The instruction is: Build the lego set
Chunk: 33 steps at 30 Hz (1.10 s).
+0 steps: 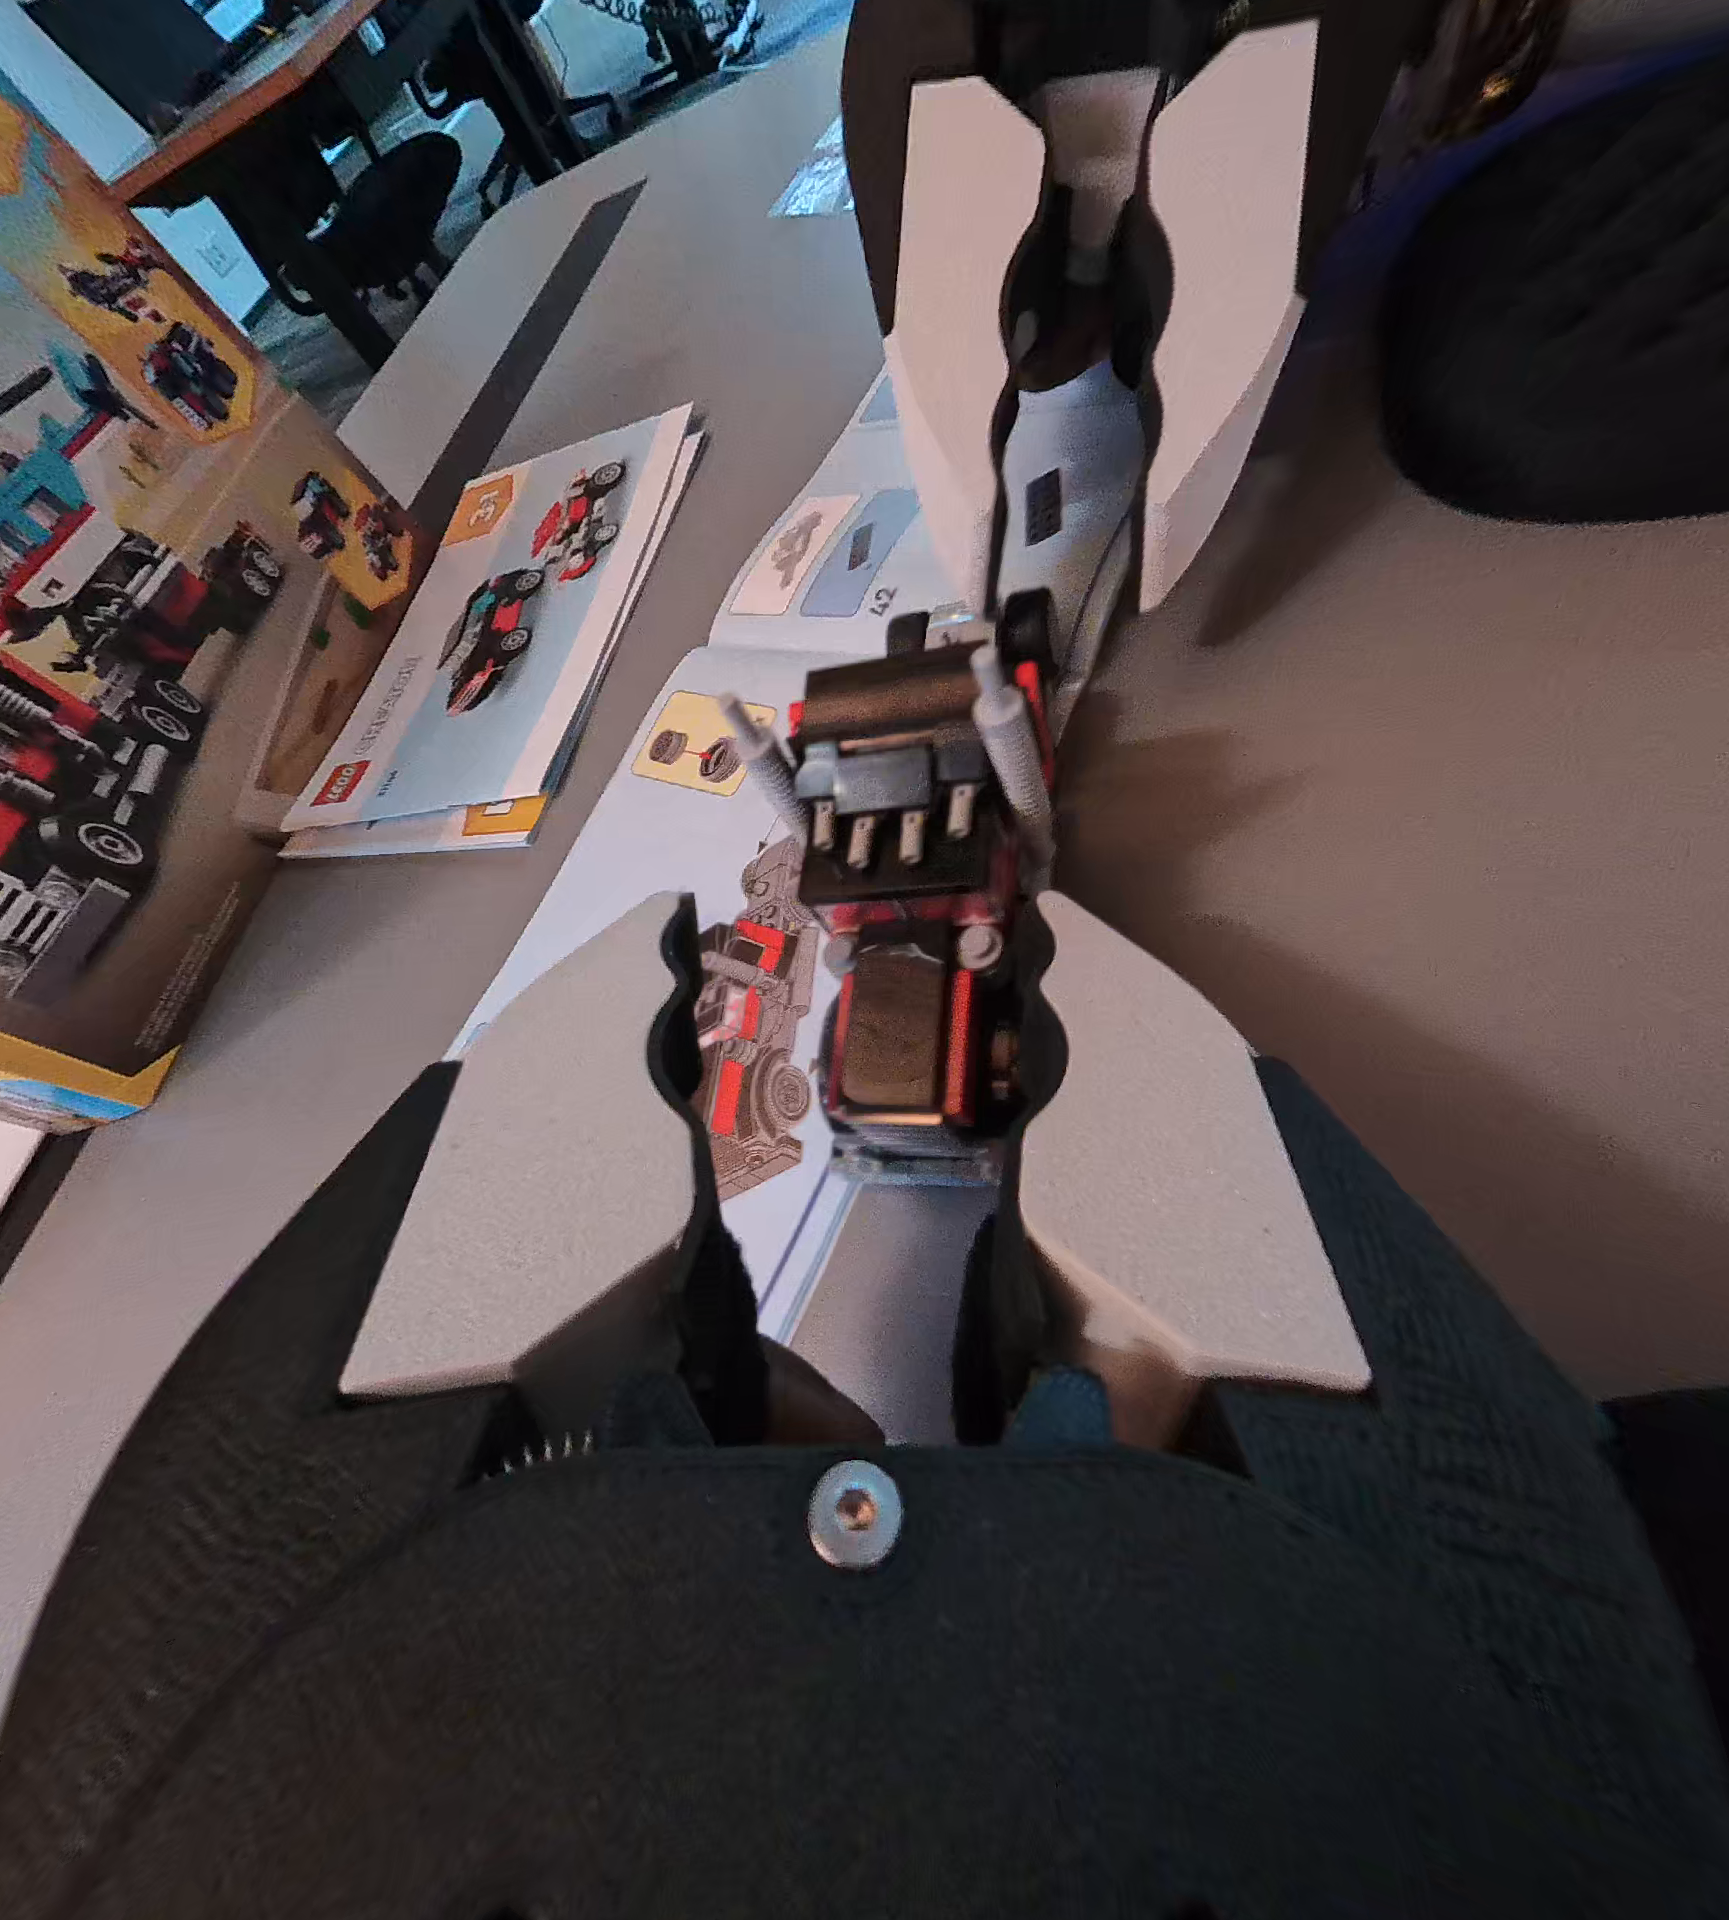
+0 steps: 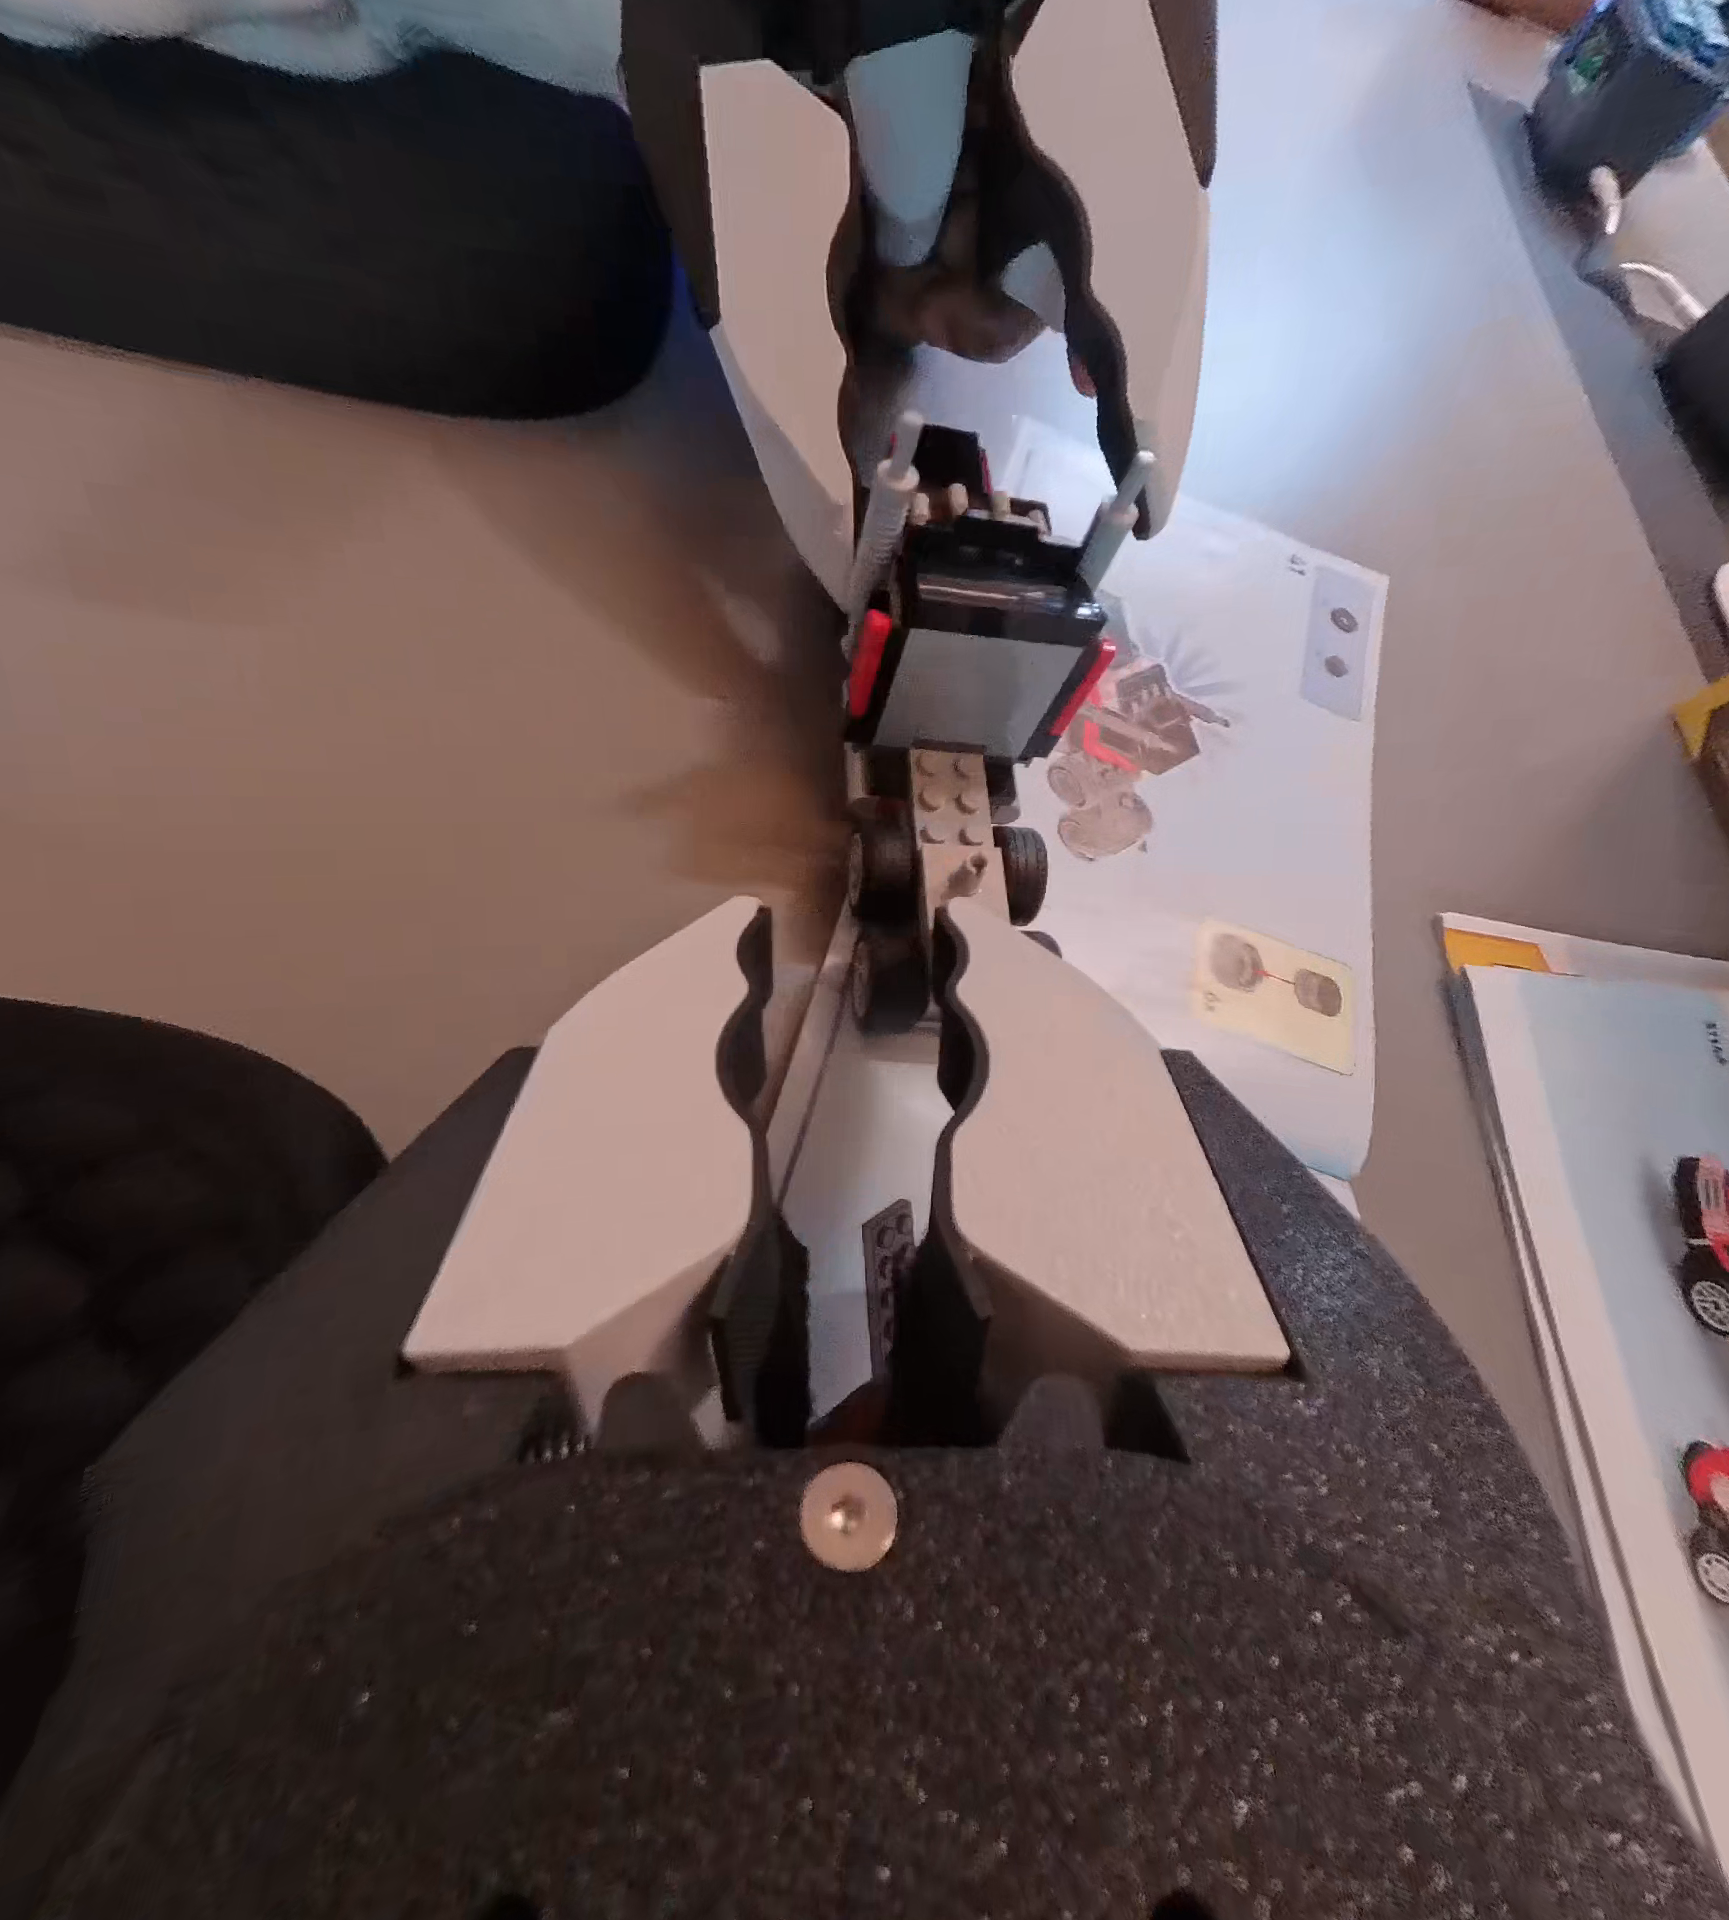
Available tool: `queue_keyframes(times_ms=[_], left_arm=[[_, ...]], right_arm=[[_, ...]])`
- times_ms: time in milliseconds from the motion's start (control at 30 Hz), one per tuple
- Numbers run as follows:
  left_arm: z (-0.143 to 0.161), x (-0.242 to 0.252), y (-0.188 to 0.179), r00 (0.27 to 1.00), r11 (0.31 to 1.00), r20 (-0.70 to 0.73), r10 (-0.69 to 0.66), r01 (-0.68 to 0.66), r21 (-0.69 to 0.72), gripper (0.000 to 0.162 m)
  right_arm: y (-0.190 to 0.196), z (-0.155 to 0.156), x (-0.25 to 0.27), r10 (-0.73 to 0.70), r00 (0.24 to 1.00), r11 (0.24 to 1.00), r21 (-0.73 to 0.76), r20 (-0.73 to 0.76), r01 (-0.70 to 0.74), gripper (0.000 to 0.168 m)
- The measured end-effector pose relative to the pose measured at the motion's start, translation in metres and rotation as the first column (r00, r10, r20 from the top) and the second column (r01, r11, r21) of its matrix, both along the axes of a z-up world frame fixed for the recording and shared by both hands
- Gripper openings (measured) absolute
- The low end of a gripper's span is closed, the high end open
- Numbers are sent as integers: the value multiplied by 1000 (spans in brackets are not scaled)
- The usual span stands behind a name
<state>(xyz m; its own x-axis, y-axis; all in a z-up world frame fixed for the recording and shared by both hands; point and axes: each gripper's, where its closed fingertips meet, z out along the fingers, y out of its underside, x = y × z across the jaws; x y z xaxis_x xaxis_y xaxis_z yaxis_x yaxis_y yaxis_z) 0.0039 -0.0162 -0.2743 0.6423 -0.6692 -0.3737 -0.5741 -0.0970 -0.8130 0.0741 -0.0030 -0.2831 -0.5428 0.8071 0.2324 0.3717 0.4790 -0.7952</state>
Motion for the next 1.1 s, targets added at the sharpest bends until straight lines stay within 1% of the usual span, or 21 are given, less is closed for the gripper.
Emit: queue_keyframes(times_ms=[67,133,167,233,300,367,433,500,533,567,600,667,733,800,900,967,1100], left_arm=[[2,1,-2,1000,1000,27,-6,6,-8,60],[3,2,-4,997,999,69,-14,16,-32,62],[2,3,-7,996,998,88,-22,27,-61,62],[-2,2,-11,995,992,99,-26,38,-120,62],[-7,1,-15,996,987,89,-31,44,-156,62],[-7,-1,-17,995,985,92,-31,46,-166,62],[-3,-3,-18,993,987,117,-28,45,-152,62],[3,-6,-18,987,990,158,-20,42,-132,62],[8,-8,-19,981,992,191,-22,45,-116,62],[14,-10,-19,972,995,233,-25,48,-93,62],[22,-12,-20,960,997,280,-26,46,-66,62],[36,-21,-19,925,1000,379,-17,25,-17,61],[49,-36,-14,885,998,466,25,-46,35,61],[57,-53,-8,847,989,524,85,-137,61,59],[64,-66,-8,814,979,571,105,-185,84,58],[66,-71,-8,800,974,589,113,-206,93,57],[66,-72,-7,801,975,588,115,-205,89,56]], right_arm=[[6,8,-2,-38,999,999,-28,-33,38,42],[14,17,-4,-85,994,993,-88,-76,78,49],[18,17,-4,-105,992,989,-113,-68,97,53],[20,7,-5,-94,995,985,-143,20,96,52],[20,-4,-7,-71,991,988,-126,115,85,47],[18,-8,-13,-62,990,992,-102,129,75,41],[16,-10,-18,-56,990,994,-81,133,67,40],[20,-13,-12,-66,983,997,-35,172,73,41],[25,-14,-7,-78,977,996,-23,199,85,42],[28,-12,-4,-96,973,994,-30,212,104,48],[27,-5,-4,-98,973,992,-61,209,113,52],[14,19,-13,-61,986,988,-133,156,82,55],[-1,34,-28,-26,991,991,-127,134,43,61],[-11,32,-41,-2,981,997,-79,193,18,63],[-11,16,-50,2,955,1000,-12,296,2,56],[-14,11,-55,19,956,1000,-10,292,-17,52],[-17,11,-59,32,961,999,-24,275,-27,51]])
